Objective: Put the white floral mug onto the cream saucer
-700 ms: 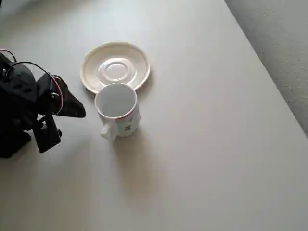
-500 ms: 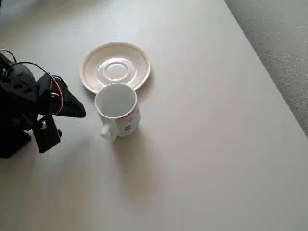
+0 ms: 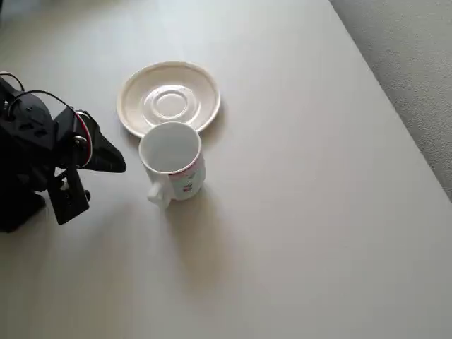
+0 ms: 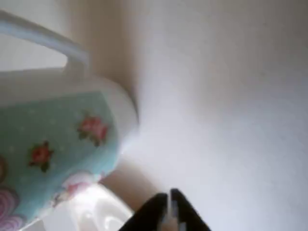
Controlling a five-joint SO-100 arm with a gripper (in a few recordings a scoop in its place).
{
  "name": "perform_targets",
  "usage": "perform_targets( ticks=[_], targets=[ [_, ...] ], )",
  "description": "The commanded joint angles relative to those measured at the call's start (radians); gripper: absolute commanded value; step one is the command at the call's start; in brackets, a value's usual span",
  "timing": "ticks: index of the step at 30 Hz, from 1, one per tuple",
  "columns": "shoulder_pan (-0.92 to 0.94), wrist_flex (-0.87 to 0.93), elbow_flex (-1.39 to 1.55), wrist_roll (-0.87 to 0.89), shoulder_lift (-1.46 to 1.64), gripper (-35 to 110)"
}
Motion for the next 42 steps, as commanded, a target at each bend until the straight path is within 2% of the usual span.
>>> perform_targets(
  ticks=[1,23,35,39,42],
  targets=[
    [-0.008,0.002,-0.006,-0.006,0.011,1],
    [-0.008,0.002,-0.006,-0.006,0.011,1],
    [-0.256,0.021,-0.003,-0.307,0.014,1],
    [-0.192,0.012,-0.003,-0.408,0.014,1],
    [-0.037,0.032,-0.078,-0.304,0.012,1]
  ],
)
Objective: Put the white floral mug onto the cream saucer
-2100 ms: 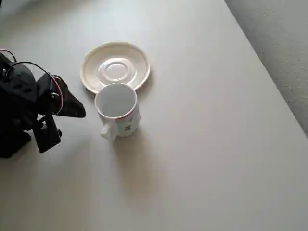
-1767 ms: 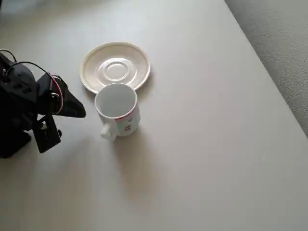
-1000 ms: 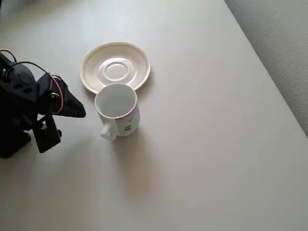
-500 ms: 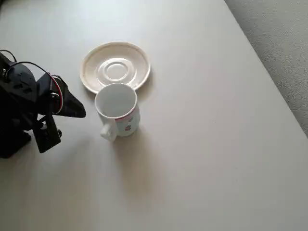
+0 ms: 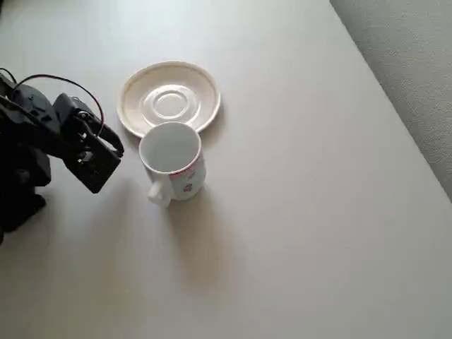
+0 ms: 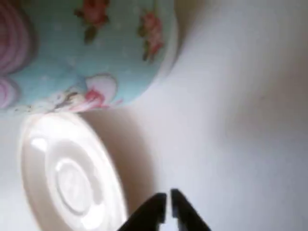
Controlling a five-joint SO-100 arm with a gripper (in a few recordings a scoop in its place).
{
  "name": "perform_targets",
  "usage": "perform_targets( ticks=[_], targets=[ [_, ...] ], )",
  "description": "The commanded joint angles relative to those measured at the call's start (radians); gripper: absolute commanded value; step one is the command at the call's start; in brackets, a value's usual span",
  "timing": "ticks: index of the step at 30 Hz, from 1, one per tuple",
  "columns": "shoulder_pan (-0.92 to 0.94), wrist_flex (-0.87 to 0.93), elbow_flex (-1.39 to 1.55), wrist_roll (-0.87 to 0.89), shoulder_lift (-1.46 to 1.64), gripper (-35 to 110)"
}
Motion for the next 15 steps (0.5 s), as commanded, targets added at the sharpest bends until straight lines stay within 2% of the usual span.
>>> perform_targets(
  ticks=[1,7,15],
  targets=[
    [0.13,0.06,-0.129,0.044,0.006,2],
    [0.137,0.104,-0.373,-0.028,-0.166,12],
    [0.126,0.27,-0.93,0.055,-0.672,14]
  ],
)
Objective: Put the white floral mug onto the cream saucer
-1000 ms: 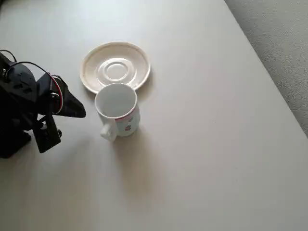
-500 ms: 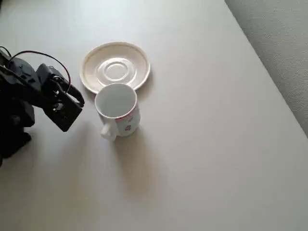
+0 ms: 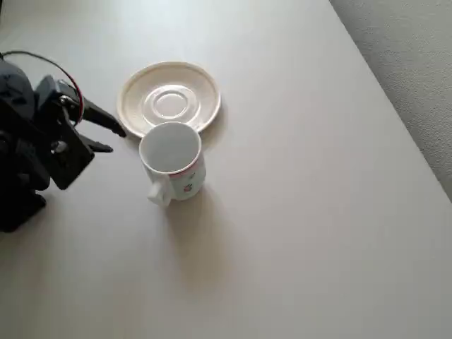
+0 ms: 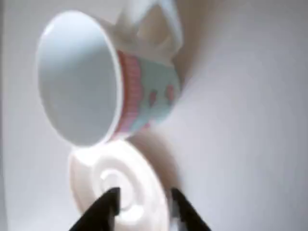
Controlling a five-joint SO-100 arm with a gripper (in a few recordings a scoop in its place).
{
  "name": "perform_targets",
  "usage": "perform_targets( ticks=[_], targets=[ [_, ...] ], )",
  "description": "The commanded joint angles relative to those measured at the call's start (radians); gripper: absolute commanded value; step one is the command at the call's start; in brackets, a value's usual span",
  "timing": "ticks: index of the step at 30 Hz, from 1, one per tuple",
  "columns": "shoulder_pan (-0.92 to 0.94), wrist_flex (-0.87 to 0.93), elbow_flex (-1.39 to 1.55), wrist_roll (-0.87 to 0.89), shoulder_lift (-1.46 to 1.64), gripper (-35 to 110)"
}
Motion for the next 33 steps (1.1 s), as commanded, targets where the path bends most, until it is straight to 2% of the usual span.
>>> perform_targets(
  ticks=[1,8,17,33],
  targets=[
    [0.015,0.08,-0.371,0.037,-0.311,14],
    [0.08,0.014,-0.362,0.035,-0.565,14],
    [0.137,-0.176,-0.284,0.002,-0.723,14],
    [0.133,-0.385,-0.204,-0.011,-0.969,13]
  ],
)
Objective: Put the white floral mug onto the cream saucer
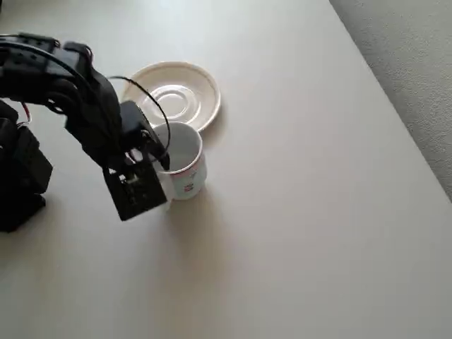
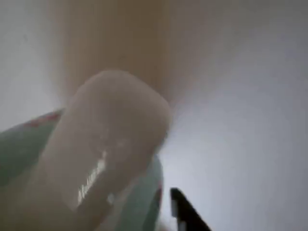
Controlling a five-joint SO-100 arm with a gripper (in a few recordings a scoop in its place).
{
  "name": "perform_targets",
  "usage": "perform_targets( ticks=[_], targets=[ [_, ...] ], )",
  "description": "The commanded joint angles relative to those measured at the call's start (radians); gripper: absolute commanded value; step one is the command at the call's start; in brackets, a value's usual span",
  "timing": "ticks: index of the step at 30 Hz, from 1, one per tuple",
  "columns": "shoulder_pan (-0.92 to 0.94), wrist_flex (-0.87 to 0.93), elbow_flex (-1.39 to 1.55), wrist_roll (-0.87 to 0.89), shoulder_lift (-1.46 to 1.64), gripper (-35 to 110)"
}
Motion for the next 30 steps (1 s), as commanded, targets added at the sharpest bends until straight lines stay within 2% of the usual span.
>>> perform_targets(
  ticks=[1,5,9,13,20,30],
  targets=[
    [-0.012,-0.048,0.011,-0.008,-0.032,13],
    [-0.035,-0.074,0.023,-0.005,-0.086,10],
    [-0.051,-0.101,0.023,0.005,-0.133,-2],
    [-0.058,-0.089,0.02,0.009,-0.11,-2],
    [-0.087,0.049,0.002,0.017,0.169,-2],
    [-0.267,0.345,-0.163,0.098,0.48,-2]
  ],
)
